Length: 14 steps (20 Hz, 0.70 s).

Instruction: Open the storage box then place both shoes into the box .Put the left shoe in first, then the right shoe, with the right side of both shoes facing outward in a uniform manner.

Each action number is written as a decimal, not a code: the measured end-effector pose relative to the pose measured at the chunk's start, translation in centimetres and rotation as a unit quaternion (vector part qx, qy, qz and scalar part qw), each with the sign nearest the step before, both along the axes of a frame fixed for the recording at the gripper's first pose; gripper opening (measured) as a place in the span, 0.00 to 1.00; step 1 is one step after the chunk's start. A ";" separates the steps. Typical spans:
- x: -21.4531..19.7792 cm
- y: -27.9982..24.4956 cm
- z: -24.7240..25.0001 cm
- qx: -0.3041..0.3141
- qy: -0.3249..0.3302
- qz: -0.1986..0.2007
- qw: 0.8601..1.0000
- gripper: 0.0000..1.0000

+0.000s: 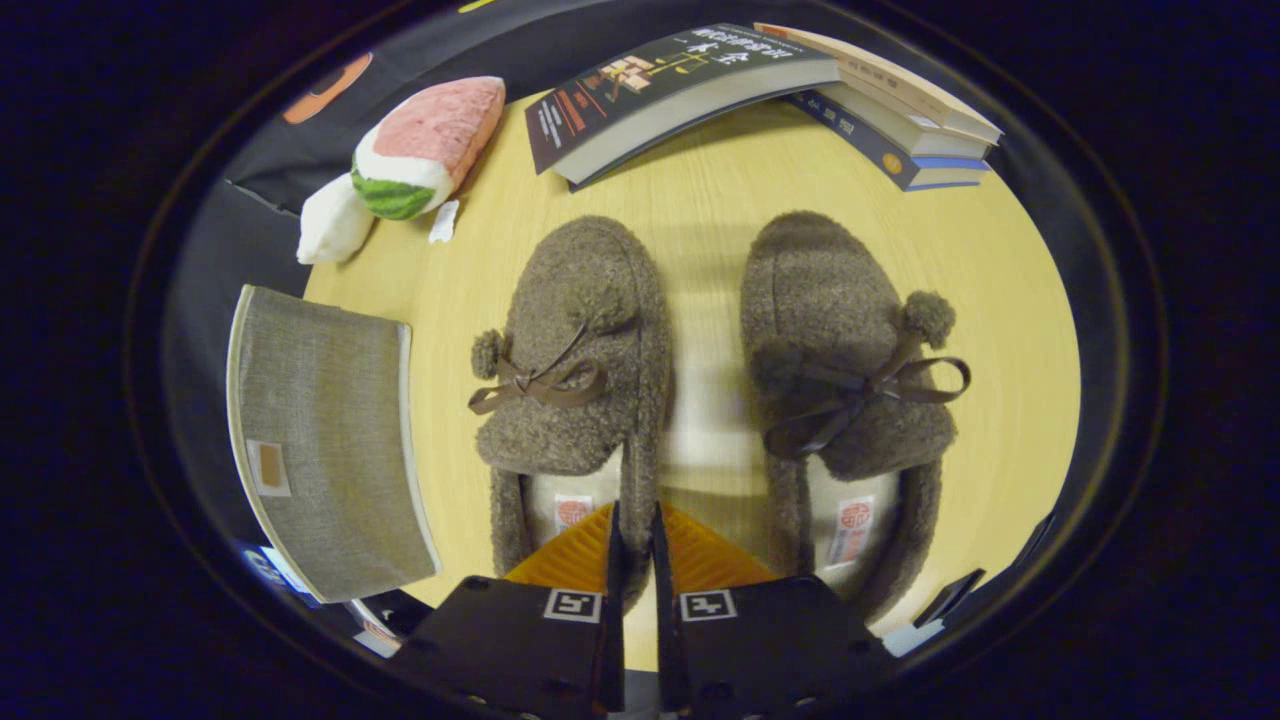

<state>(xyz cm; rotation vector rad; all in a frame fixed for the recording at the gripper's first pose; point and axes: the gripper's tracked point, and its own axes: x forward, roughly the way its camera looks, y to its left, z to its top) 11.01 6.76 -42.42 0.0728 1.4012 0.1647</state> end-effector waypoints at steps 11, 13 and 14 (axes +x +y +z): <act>-1.0 0.8 3.4 0.024 -0.011 -0.048 0.999 0.01; -1.6 2.1 6.2 0.042 -0.022 -0.050 0.998 0.01; -1.7 2.9 7.7 0.048 -0.033 -0.044 0.997 0.01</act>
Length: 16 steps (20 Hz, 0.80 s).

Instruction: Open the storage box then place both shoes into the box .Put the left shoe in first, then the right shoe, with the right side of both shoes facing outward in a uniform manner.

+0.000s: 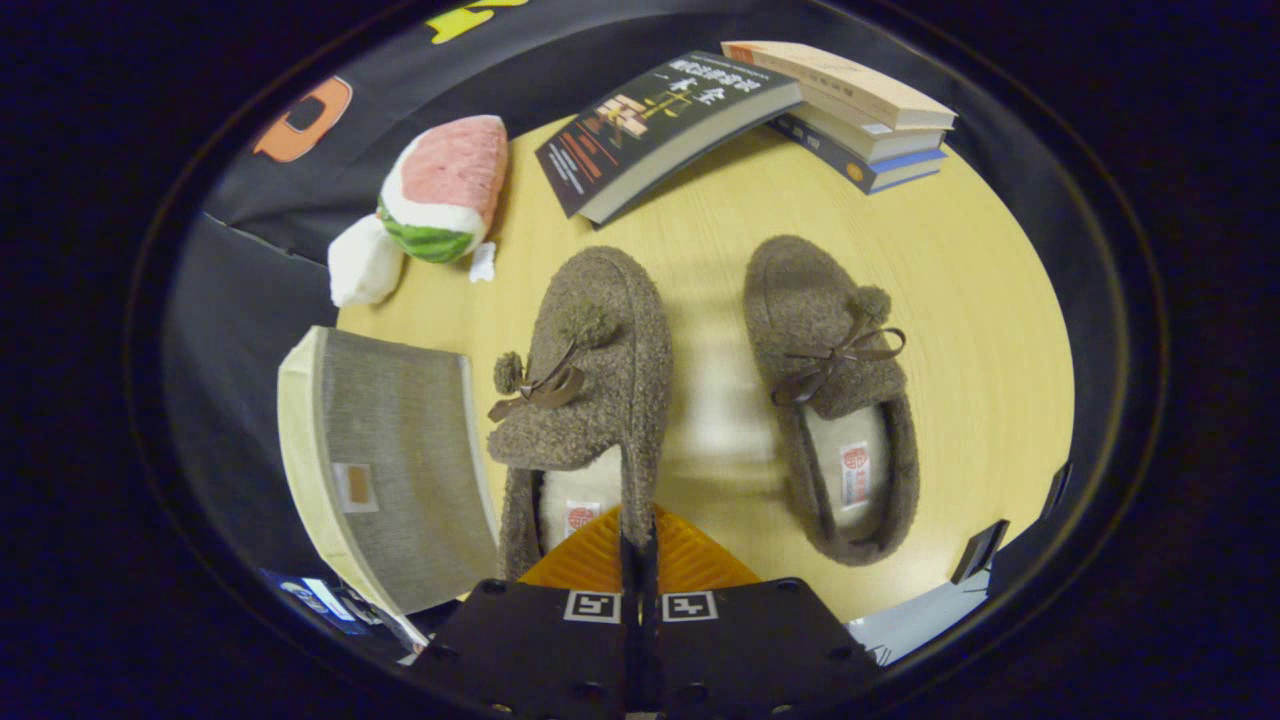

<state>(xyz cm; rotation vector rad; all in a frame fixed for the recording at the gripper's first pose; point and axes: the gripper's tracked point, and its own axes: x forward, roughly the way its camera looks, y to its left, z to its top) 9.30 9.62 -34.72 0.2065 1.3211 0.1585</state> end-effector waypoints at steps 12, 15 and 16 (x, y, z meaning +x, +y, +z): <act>-6.3 17.8 12.4 0.060 -0.076 0.107 0.990 0.01; -7.8 22.2 9.5 0.043 -0.050 0.124 0.990 0.00; -7.8 23.6 8.3 0.036 -0.045 0.127 0.990 0.00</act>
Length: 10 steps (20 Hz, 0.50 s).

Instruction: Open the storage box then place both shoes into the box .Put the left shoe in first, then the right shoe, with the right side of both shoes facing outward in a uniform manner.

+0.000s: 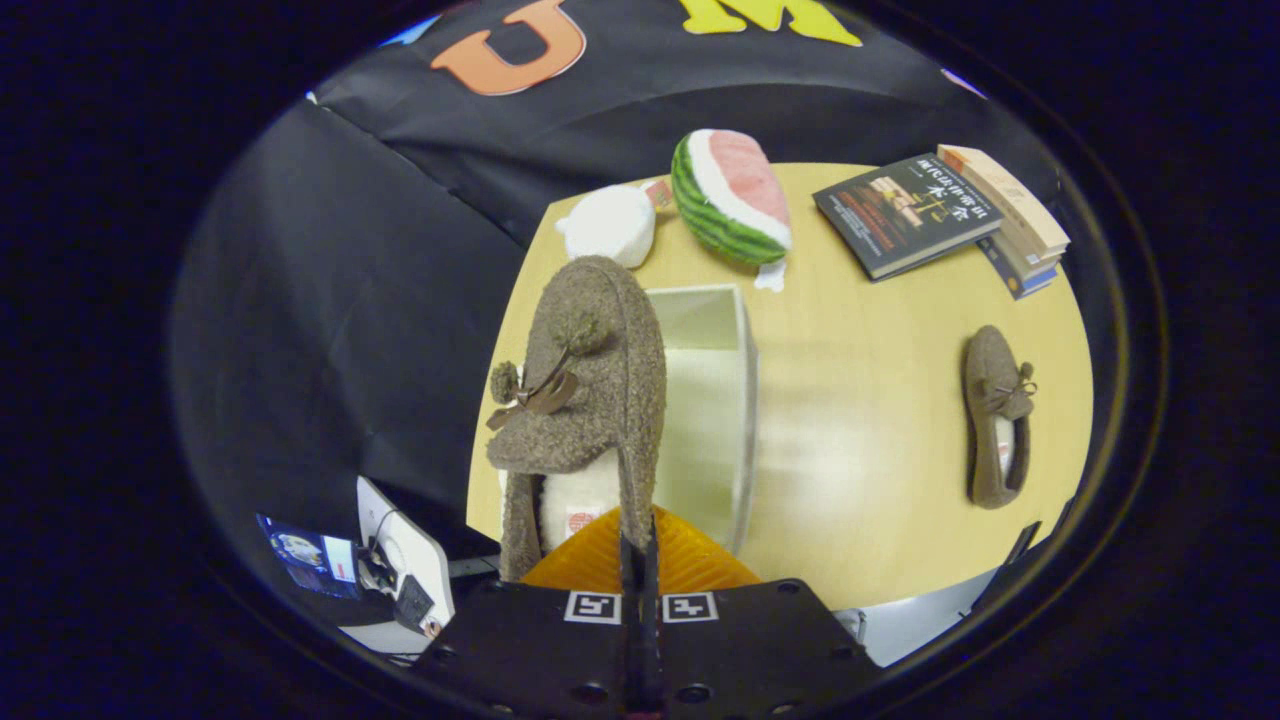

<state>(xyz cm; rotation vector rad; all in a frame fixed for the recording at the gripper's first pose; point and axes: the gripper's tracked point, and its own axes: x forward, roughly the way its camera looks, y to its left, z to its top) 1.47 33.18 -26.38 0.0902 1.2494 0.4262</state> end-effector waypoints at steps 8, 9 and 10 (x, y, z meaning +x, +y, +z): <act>3.4 5.0 -9.5 -0.078 0.042 -0.073 0.993 0.01; 3.6 5.5 -10.6 -0.085 0.049 -0.078 0.992 0.01; 3.6 6.1 -11.6 -0.090 0.058 -0.077 0.991 0.00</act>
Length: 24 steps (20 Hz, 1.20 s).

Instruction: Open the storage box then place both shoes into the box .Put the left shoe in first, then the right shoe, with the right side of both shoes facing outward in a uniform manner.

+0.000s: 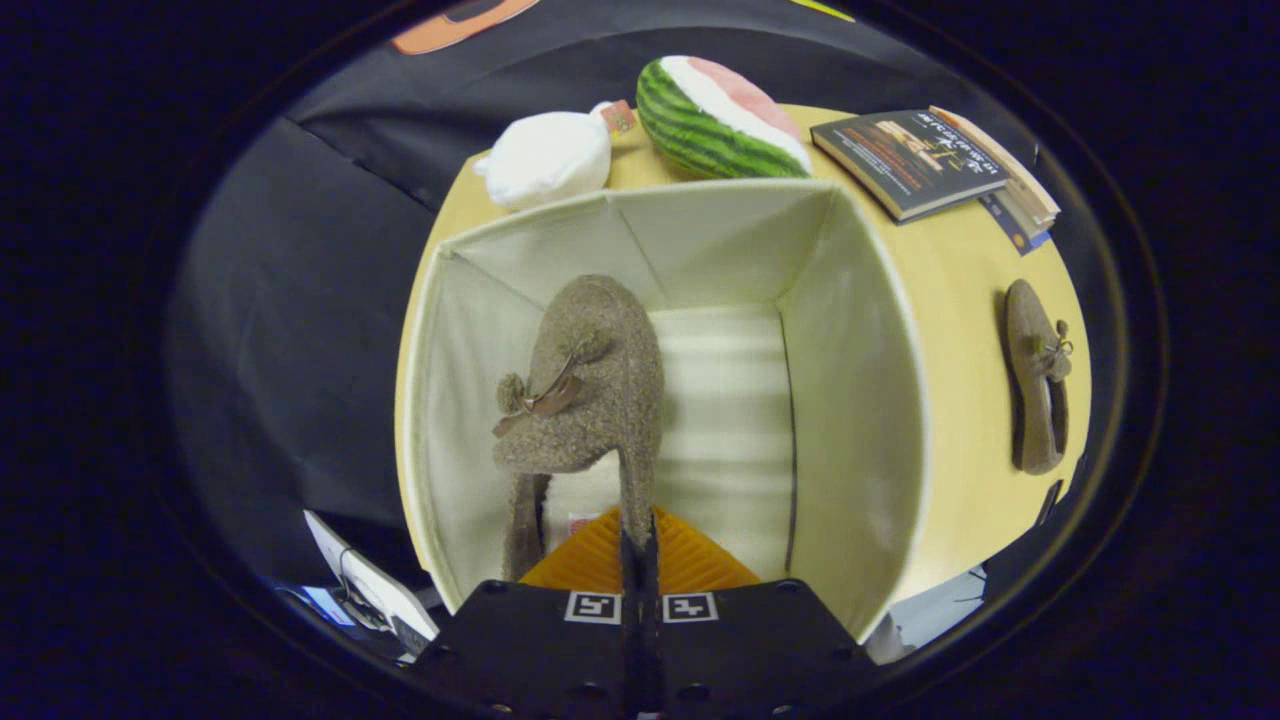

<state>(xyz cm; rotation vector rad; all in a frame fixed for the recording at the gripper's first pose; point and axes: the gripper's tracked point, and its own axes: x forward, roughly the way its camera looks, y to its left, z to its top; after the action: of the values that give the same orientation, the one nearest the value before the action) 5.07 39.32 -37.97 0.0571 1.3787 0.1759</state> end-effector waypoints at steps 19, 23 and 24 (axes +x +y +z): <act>-1.8 -2.9 6.3 -0.022 -0.039 0.113 0.993 0.90; -1.6 -7.8 11.8 -0.018 -0.079 0.143 0.986 0.95; -1.4 -9.3 12.7 -0.016 -0.086 0.142 0.986 0.96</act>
<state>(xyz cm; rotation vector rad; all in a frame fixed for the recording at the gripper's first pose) 3.71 30.06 -25.30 -0.1798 1.2128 0.3881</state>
